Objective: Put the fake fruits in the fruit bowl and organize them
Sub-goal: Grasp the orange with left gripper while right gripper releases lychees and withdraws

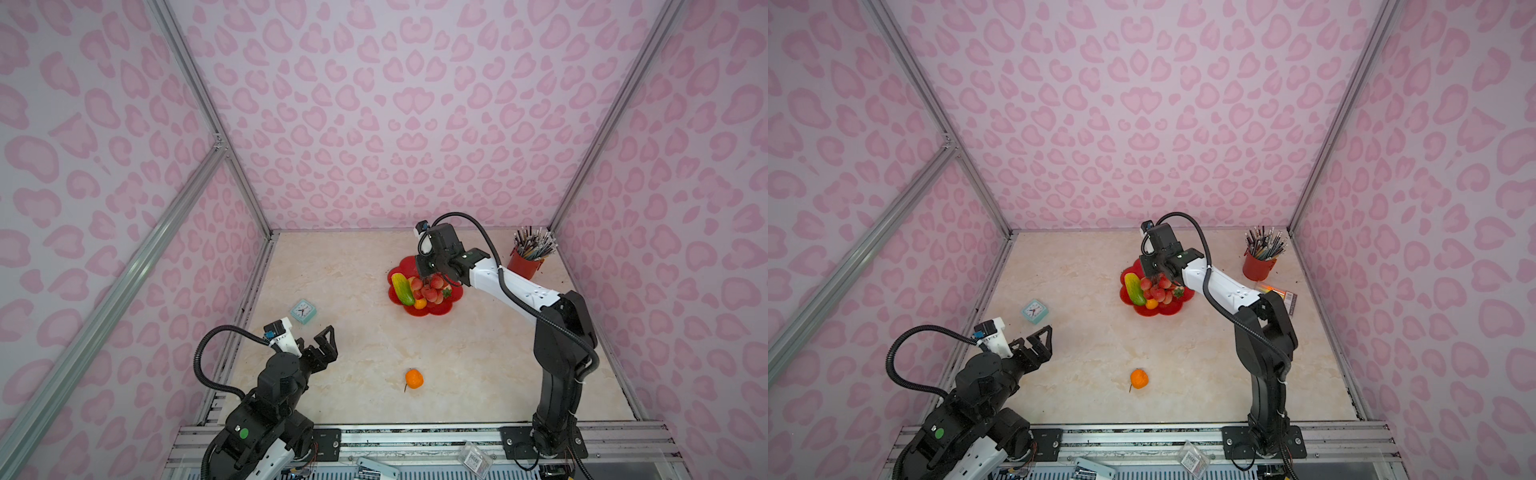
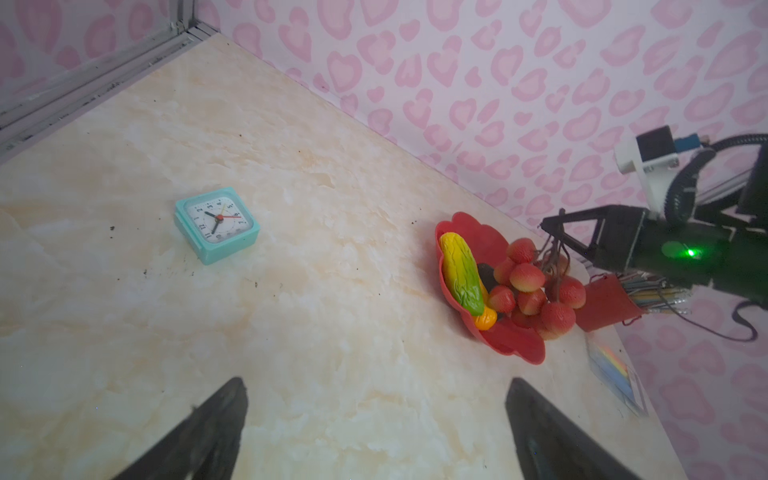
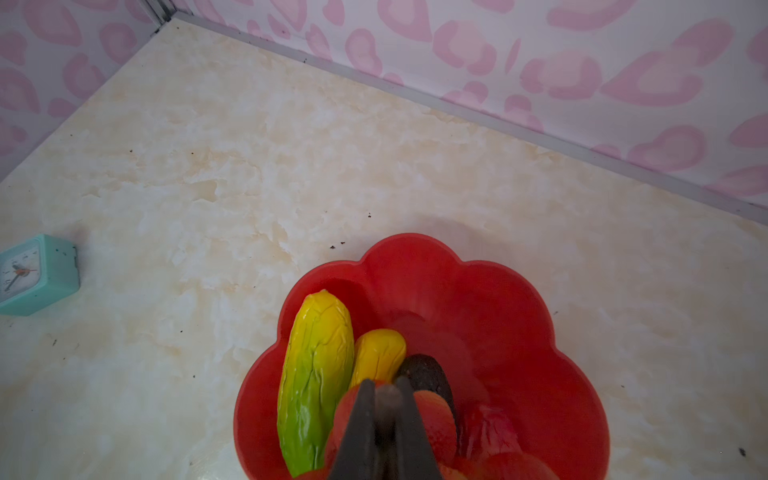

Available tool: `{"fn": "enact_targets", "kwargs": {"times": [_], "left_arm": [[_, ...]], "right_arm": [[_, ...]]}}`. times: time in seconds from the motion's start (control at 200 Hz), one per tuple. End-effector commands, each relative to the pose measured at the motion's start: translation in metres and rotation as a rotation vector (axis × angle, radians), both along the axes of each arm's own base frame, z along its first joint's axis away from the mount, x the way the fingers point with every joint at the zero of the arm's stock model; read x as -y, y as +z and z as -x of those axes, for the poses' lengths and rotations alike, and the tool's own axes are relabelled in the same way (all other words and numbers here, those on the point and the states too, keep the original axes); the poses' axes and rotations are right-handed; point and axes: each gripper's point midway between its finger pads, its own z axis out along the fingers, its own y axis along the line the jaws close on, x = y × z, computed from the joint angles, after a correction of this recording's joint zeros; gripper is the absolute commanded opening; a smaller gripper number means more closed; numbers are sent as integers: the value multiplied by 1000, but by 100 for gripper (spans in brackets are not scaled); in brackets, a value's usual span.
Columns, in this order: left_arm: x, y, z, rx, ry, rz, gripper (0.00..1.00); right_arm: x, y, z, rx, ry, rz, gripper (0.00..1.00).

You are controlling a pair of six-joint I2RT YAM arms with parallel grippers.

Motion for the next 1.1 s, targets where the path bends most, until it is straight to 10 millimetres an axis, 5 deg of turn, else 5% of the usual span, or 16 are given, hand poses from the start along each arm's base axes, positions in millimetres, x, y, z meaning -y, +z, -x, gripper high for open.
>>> {"fn": "enact_targets", "kwargs": {"times": [0.0,0.165,0.265,0.32,0.365,0.52,0.78,0.955,1.095], "left_arm": [[26,-1,-1,-42,-123,39,94],[62,-30,4,-168,-284,83,83],[79,-42,11,-199,-365,106,80],[86,-44,13,-198,-396,104,79],[92,-46,15,-197,-415,96,79],[116,-55,17,-213,-481,85,77],[185,-75,28,-261,-668,-53,78],[226,-95,35,-330,-754,-120,79],[240,-123,46,-415,-794,-171,79]], "right_arm": [[-7,-24,2,-89,32,-4,1],[0,-18,-9,-65,-9,-17,53],[12,13,-9,14,-54,-73,87],[24,34,-4,61,-91,-112,95],[32,55,3,115,-120,-154,99],[68,63,50,163,-207,-260,99],[117,28,117,107,-303,-249,99],[136,8,139,86,-339,-219,99],[146,0,148,67,-361,-191,99]]}}
